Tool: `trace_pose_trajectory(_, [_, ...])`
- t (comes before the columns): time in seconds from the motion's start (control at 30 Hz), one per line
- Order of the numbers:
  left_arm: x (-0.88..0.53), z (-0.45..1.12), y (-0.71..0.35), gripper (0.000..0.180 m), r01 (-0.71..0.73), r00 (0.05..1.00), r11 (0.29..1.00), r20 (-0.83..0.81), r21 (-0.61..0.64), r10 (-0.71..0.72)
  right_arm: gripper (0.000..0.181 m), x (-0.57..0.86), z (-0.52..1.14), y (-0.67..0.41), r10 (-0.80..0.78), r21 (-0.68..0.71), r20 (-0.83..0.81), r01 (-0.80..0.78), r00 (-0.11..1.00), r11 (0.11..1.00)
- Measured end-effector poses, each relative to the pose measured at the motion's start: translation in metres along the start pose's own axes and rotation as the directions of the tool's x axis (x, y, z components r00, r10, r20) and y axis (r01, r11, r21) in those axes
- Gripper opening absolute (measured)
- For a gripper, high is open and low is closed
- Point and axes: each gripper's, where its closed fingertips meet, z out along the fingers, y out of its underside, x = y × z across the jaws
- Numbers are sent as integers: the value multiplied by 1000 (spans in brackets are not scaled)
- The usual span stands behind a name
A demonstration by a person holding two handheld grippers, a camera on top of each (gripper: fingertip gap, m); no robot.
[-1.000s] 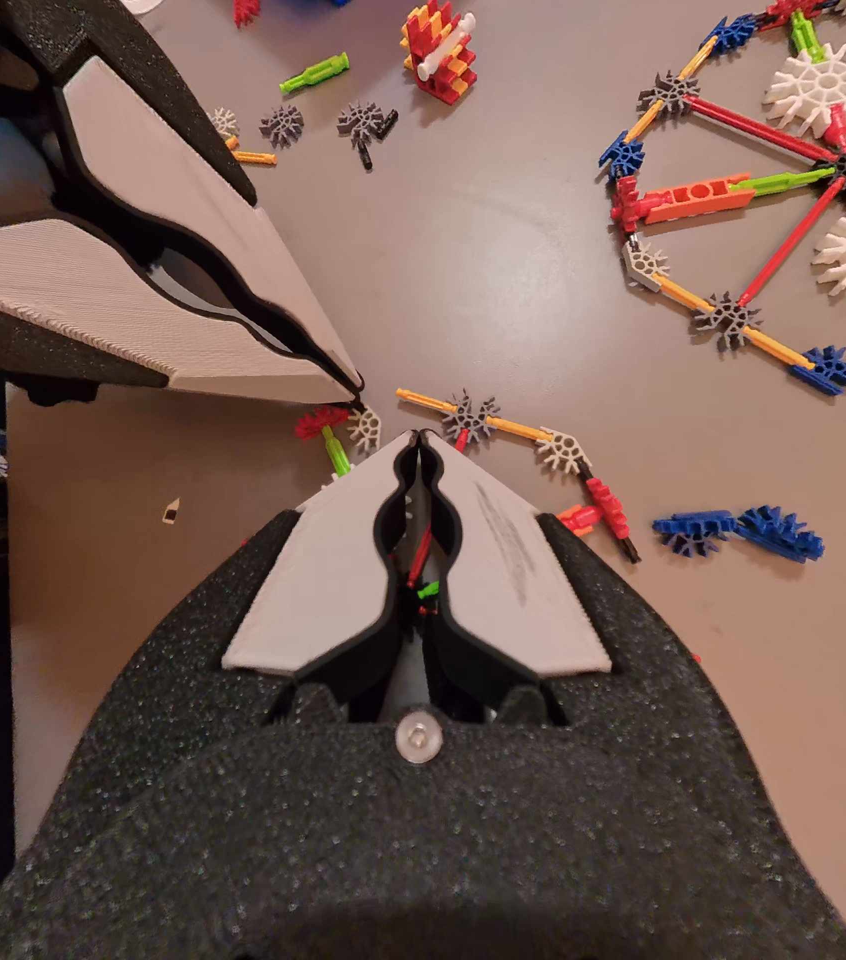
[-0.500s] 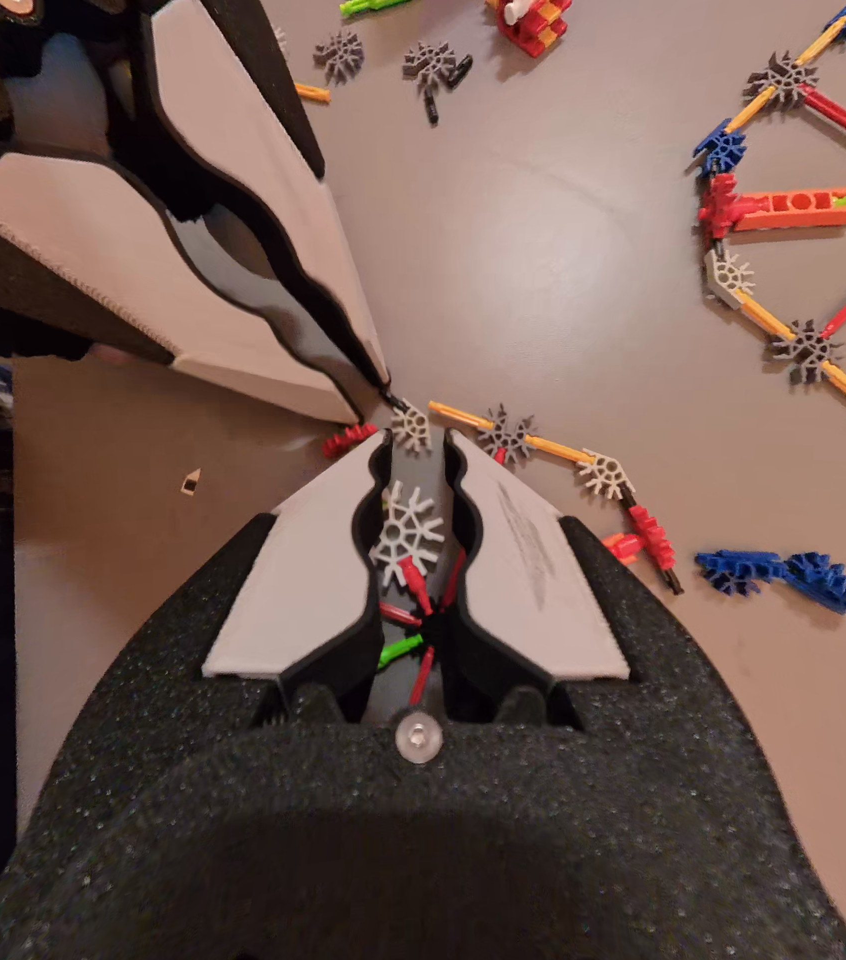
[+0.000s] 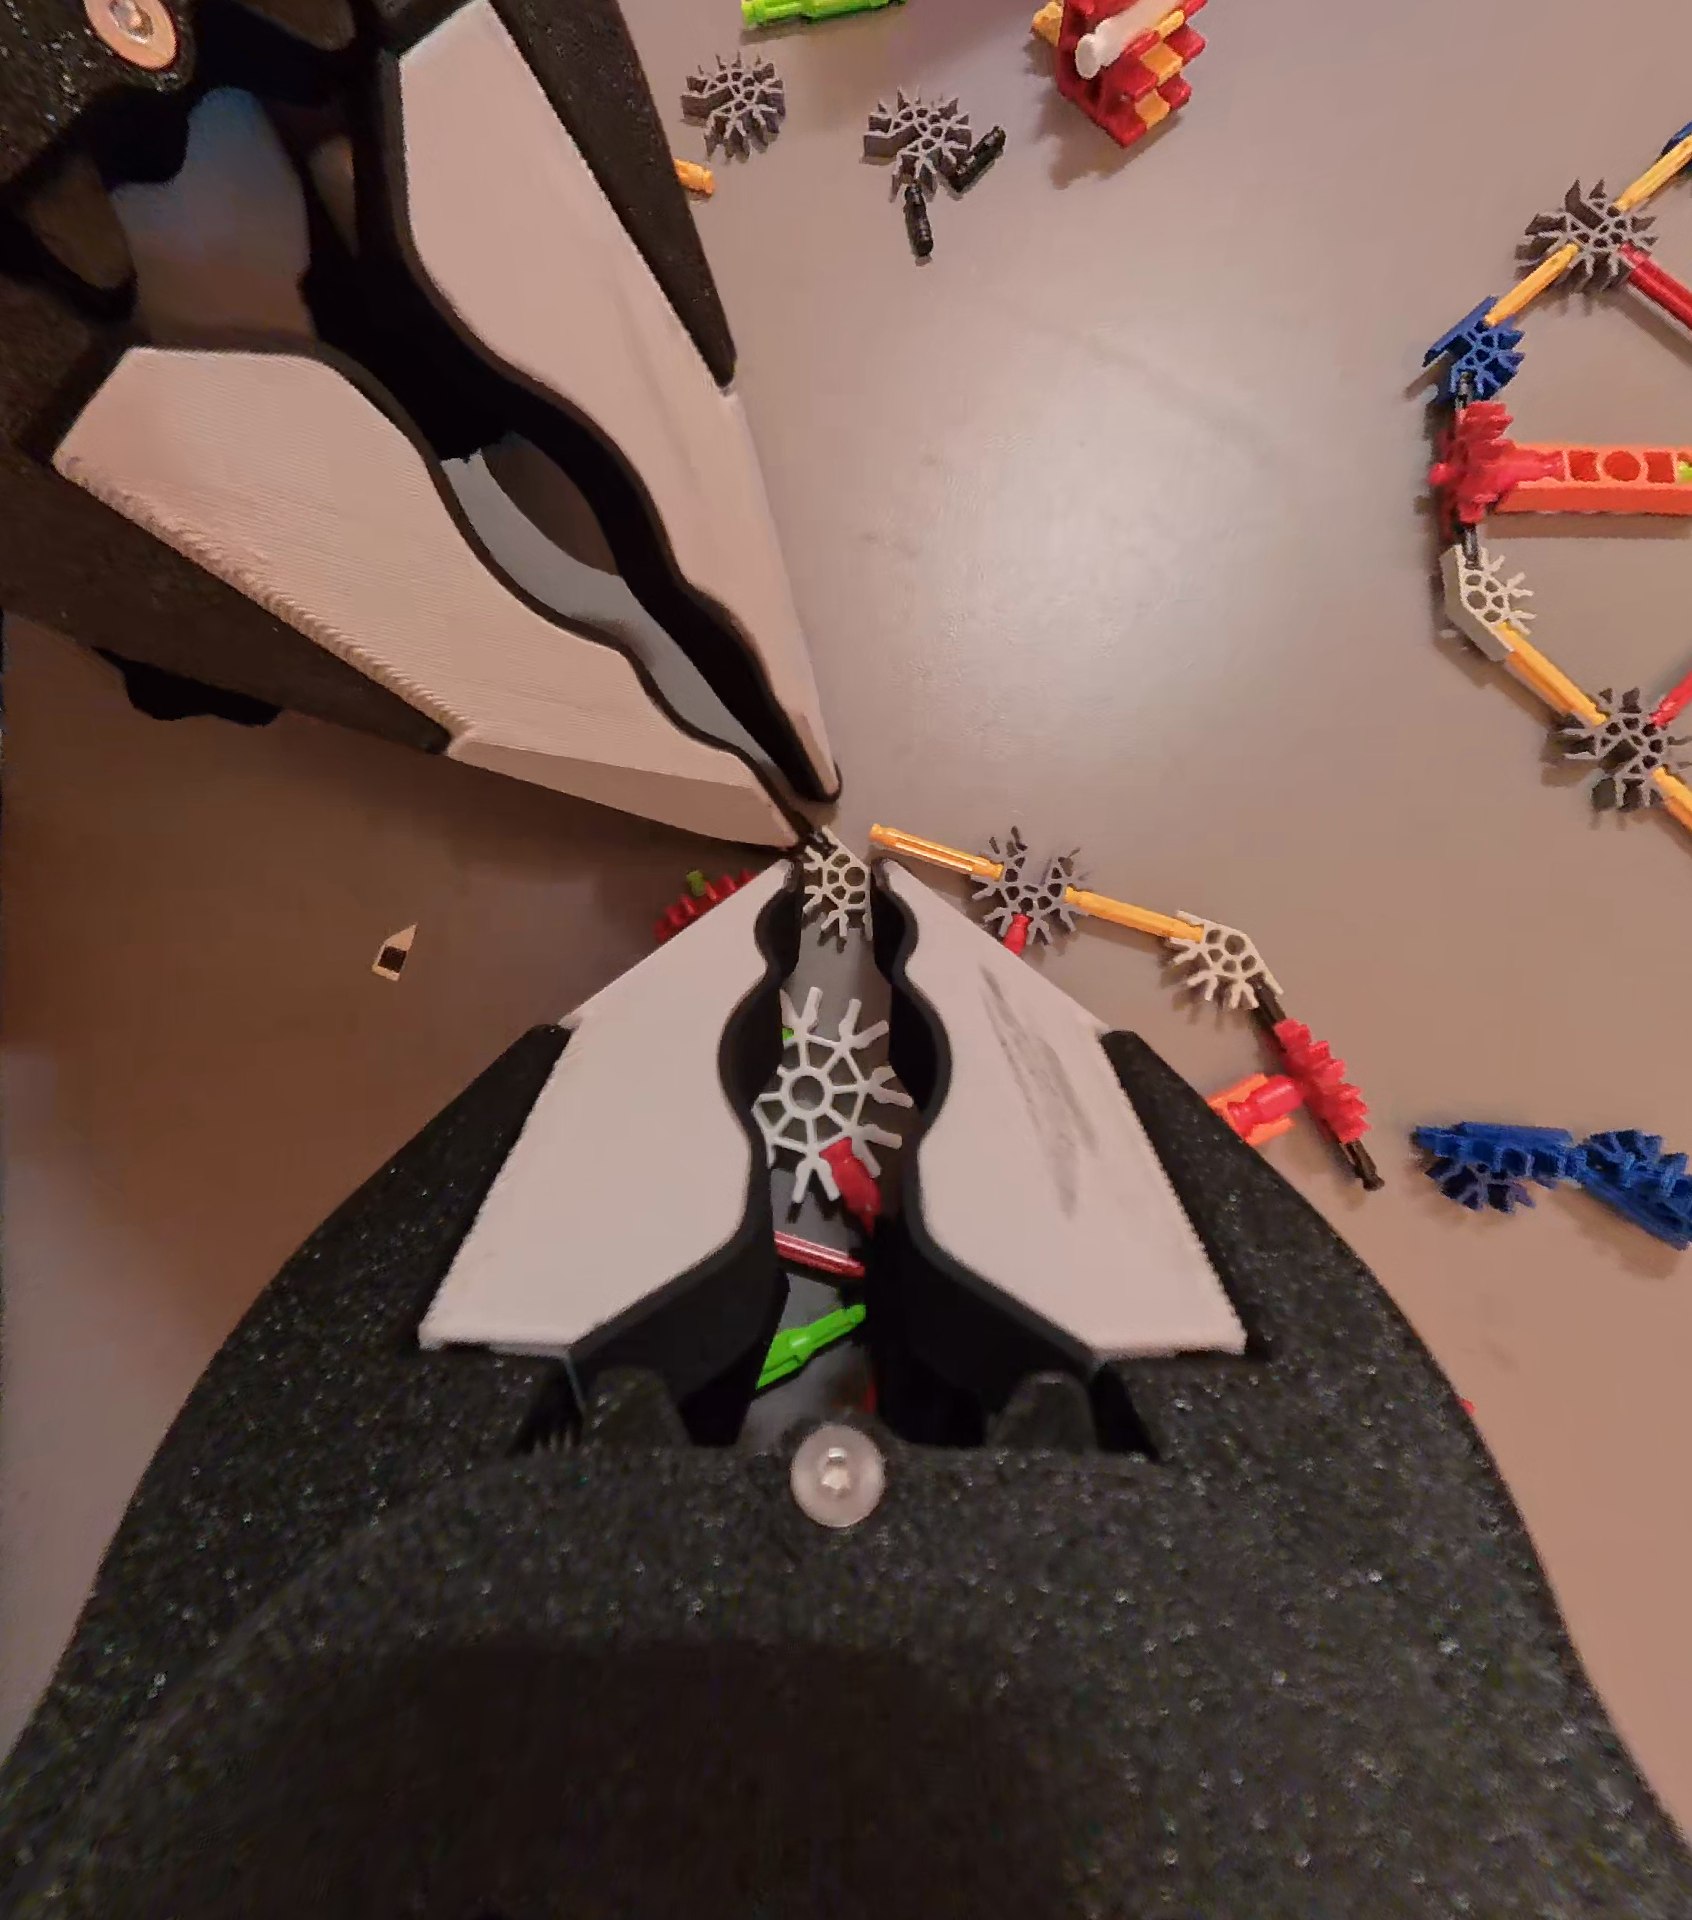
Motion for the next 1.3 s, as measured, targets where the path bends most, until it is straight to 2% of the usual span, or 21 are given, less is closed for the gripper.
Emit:
trace_pose_trajectory(0.13, [3,-5,-3,5,-24,999,999,-25,28,24,10,-1,-5,-1,-8,4,0,8,1000,1000])
trace_pose_trajectory(0.17, [4,-6,-4,6,-31,999,999,-31,33,32,0,-1,-7,-2,-14,5,-1,14,1000,1000])
trace_pose_trajectory(0.4, [-2,-10,-7,6,-31,999,998,-19,54,32,0,4,-19,-3,-35,-10,3,36,999,999])
trace_pose_trajectory(0.6, [-3,-6,-3,11,-80,996,997,-34,19,80,17,-1,-17,8,4,-69,34,-2,999,998])
trace_pose_trajectory(0.8, [-3,0,0,16,-78,997,997,-13,17,78,19,-10,-9,10,12,-72,22,-10,1000,997])
trace_pose_trajectory(0.9, [1,2,-2,29,-46,999,998,-16,32,46,19,-11,-9,10,8,-71,1,-7,1000,997])
trace_pose_trajectory(1.03, [0,2,-2,29,-34,999,999,6,41,34,13,-10,-9,11,-16,-64,-26,15,1000,998])
trace_pose_trajectory(1.13, [-5,-2,-1,42,3,1000,999,4,49,-3,12,-10,-10,11,-23,-45,-33,21,999,999])
trace_pose_trajectory(1.3, [-6,-9,-1,37,-22,1000,997,5,78,22,11,-12,-10,8,-40,-19,-33,40,999,999])
